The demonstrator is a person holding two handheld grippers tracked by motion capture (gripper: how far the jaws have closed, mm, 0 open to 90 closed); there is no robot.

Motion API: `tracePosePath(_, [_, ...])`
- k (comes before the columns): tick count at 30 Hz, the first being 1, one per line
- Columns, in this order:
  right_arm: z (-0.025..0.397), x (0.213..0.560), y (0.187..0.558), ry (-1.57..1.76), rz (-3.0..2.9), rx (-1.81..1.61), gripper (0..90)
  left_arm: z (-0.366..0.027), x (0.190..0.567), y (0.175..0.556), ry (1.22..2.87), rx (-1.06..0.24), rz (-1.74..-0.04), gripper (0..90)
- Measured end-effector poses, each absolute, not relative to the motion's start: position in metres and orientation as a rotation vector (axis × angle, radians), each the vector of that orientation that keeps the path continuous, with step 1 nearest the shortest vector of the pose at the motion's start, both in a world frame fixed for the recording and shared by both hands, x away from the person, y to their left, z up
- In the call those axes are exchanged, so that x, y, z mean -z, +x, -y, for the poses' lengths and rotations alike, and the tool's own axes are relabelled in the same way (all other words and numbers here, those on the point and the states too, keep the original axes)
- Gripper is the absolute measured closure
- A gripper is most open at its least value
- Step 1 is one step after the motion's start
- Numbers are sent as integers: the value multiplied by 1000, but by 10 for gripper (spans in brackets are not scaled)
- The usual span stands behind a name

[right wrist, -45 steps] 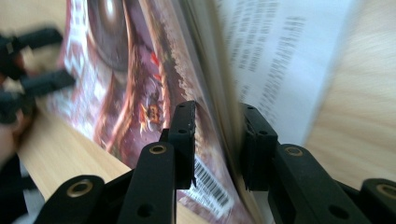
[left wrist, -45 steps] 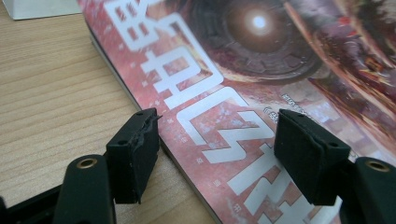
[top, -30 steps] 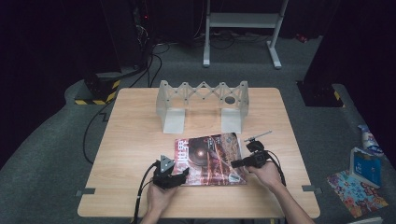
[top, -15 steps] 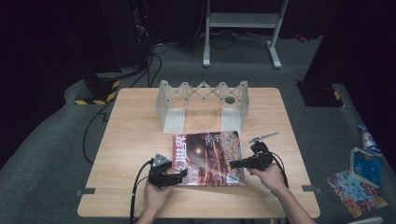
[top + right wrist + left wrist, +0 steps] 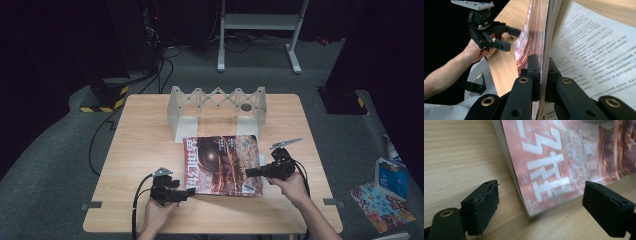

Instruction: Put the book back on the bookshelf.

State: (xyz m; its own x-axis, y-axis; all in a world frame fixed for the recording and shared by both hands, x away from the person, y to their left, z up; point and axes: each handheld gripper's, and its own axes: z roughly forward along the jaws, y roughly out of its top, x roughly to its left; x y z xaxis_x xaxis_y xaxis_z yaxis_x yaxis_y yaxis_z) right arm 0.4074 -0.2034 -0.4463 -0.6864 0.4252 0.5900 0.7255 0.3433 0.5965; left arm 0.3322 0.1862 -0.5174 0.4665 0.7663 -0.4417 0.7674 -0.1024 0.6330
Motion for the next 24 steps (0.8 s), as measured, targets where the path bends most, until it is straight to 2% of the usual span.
tracePosePath(6, [205, 441, 405, -990, 2276, 1308, 866, -182, 515, 336, 1864, 85, -1286, 138])
tracePosePath(24, [200, 425, 400, -821, 2257, 1402, 866, -175, 517, 343, 1832, 189, -1272, 138])
